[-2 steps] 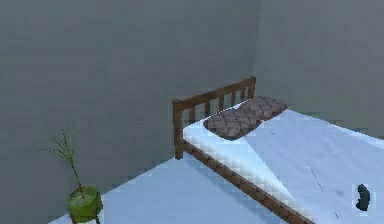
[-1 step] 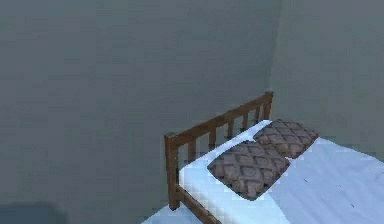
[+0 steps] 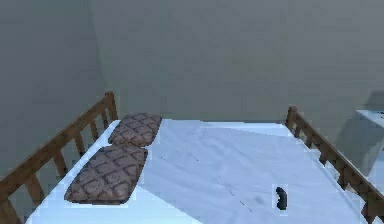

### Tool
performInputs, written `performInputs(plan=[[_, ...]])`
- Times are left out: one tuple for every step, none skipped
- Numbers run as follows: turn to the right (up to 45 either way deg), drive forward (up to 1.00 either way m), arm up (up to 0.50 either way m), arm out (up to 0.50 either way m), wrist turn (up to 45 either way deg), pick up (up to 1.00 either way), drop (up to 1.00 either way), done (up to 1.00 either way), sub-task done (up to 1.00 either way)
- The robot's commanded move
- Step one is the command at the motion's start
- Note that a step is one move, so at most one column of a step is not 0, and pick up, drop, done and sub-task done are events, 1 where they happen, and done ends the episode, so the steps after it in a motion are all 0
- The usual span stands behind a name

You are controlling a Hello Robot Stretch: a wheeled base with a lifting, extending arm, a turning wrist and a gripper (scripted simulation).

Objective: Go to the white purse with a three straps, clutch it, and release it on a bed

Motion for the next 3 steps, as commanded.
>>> performInputs(plan=[[0.0,0.45,0.00,0.00,0.0,0.00,0.00,0.00,0.00],[-45.0,0.00,0.00,0.00,0.0,0.00,0.00,0.00,0.00],[-45.0,0.00,0.00,0.00,0.0,0.00,0.00,0.00,0.00]])
